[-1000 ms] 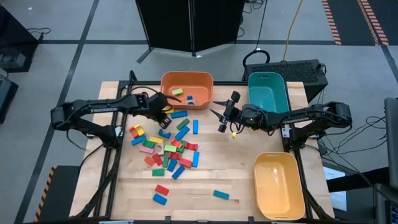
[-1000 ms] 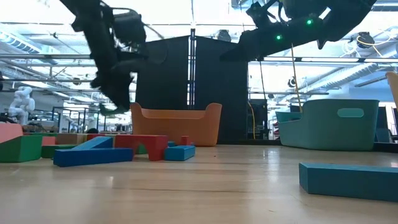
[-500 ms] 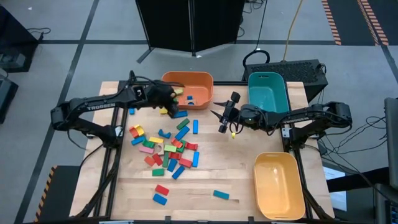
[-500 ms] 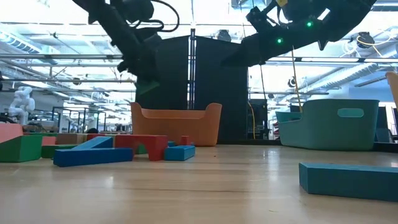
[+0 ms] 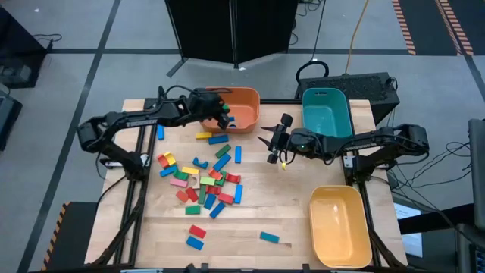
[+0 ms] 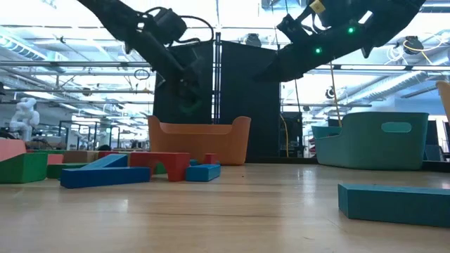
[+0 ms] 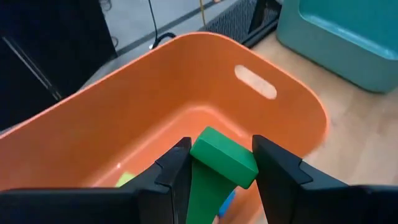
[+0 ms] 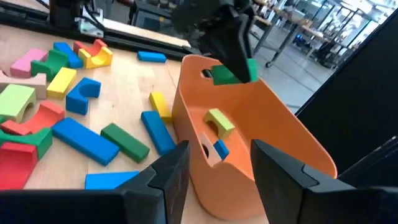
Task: Sort blocks by size
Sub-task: Put the green arch block into the orange bin
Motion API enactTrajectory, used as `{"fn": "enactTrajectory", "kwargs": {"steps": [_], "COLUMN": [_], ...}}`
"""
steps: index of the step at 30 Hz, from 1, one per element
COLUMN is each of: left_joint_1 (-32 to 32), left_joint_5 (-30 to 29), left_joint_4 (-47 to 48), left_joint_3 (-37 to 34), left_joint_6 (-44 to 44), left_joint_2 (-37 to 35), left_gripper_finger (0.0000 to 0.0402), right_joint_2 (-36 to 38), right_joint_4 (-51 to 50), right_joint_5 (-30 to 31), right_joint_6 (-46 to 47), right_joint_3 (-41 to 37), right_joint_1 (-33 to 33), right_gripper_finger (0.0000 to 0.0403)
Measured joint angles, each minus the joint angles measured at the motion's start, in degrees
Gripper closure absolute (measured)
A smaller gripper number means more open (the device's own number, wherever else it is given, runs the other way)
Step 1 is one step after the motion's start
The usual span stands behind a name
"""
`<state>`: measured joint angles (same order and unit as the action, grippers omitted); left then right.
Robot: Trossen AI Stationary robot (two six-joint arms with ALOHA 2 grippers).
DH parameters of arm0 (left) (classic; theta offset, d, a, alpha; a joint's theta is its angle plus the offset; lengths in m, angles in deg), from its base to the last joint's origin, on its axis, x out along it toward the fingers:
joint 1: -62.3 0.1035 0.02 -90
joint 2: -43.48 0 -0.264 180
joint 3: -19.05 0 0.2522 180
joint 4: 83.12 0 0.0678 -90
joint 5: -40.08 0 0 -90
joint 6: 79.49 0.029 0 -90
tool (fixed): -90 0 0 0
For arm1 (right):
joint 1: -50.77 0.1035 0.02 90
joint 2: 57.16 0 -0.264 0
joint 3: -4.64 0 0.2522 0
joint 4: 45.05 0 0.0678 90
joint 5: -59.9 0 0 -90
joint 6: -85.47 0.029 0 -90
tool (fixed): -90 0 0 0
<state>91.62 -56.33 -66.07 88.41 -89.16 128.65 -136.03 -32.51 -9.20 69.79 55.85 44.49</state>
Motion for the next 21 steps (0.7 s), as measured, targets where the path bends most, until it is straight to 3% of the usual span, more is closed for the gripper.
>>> {"fn": "enactTrajectory", "kwargs": {"steps": [5, 16, 21], "left_joint_1": [0.8, 2.6, 2.5], "left_joint_5": [0.2, 0.2, -1.1], "left_joint_4": [-5.9, -8.9, -9.0], "left_joint_3": [0.0, 0.0, -0.1], "left_joint_6": [0.1, 0.0, -0.3], "left_joint_2": [4.2, 11.9, 12.2], "left_gripper_finger": [0.0262, 0.0262, 0.0233], "right_joint_2": [0.0, 0.0, 0.0], "right_joint_4": [-1.6, -2.0, -2.5], "right_joint_5": [0.0, 0.0, 0.0], "right_joint_6": [0.6, 3.7, 4.1], "right_joint_3": [0.0, 0.0, 0.0], "right_joint_1": [0.0, 0.0, 0.0], "right_gripper_finger": [0.0245, 0.0245, 0.0245]}}
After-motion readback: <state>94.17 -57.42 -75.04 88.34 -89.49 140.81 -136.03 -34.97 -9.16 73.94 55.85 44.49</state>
